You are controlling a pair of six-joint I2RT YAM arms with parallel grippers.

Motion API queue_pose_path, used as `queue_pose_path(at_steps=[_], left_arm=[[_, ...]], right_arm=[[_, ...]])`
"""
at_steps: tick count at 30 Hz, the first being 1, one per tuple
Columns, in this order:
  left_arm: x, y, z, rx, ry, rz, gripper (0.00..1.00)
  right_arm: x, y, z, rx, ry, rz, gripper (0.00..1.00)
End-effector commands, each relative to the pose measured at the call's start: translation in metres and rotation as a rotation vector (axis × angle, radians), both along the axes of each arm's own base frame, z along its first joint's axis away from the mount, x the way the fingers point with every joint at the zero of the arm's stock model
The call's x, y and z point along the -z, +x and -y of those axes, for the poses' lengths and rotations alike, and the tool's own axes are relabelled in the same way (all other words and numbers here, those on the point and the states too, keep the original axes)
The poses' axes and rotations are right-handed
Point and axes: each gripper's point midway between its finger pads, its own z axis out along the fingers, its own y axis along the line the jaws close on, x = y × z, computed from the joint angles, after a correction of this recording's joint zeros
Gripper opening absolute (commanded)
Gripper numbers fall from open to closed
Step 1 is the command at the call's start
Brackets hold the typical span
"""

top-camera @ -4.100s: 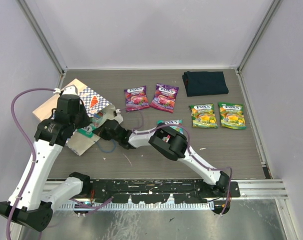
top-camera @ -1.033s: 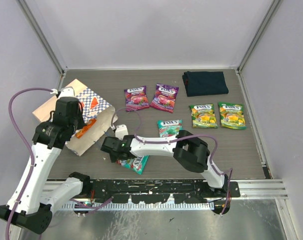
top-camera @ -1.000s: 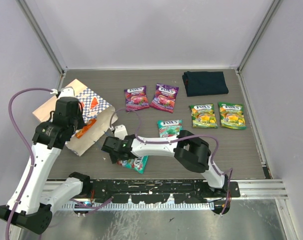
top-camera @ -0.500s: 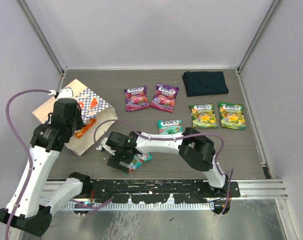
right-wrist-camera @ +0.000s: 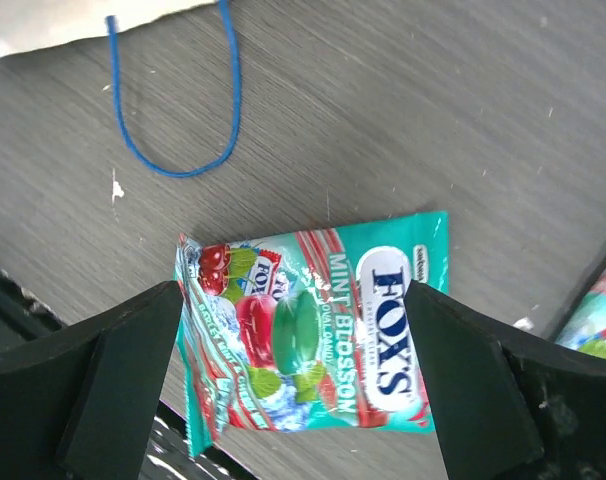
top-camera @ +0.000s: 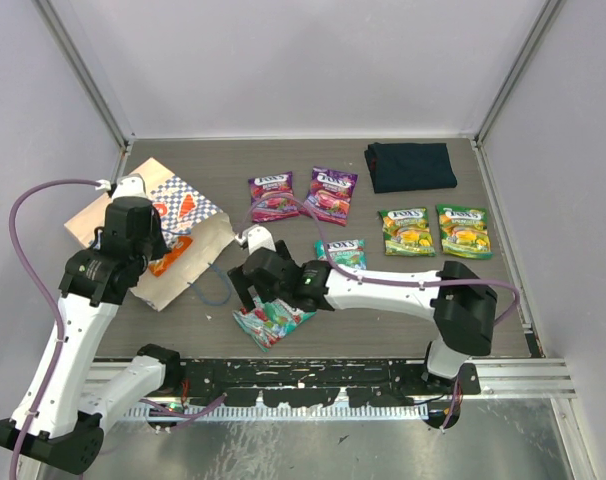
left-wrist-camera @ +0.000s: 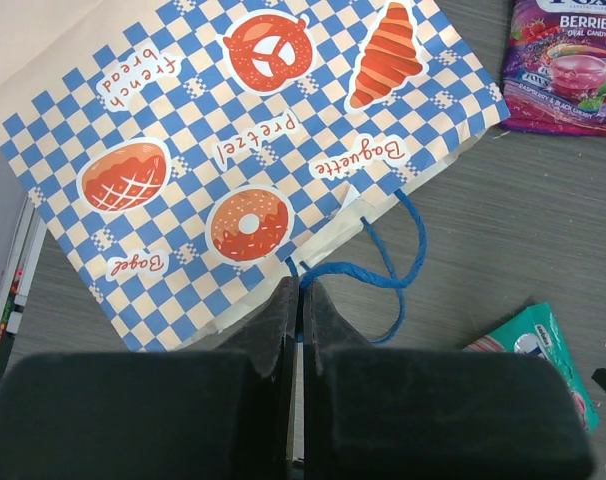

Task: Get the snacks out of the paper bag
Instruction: Adjust the snack at the center of the board.

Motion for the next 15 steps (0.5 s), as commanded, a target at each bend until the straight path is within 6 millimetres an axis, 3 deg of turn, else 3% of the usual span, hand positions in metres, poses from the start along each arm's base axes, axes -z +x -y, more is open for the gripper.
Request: queue_pose_path(at_steps=[1,5,7,15], left_arm=[[-0.008,0.008,0.002,0.008,-0.008,0.047,0.00],[-0.007,0.007,0.001,0.010,-0.001,0.040,0.00],[-0.007,0.006,0.001,0.009,0.000,0.043,0.00],[-0.004,0.004,-0.001,0.008,0.008,0.031,0.00]], right_arm=[[0.017,-0.006,-0.007,0.295,0.104,-0.044,1.00],[0.031,-0.018,0.001,0.362,0.076,-0.039,1.00],[0.046,-0.019,0.008,0.379,0.044,-0.039,0.95],[0.140,-0.027,0.019,0.314,-0.184,-0.146,0.94]])
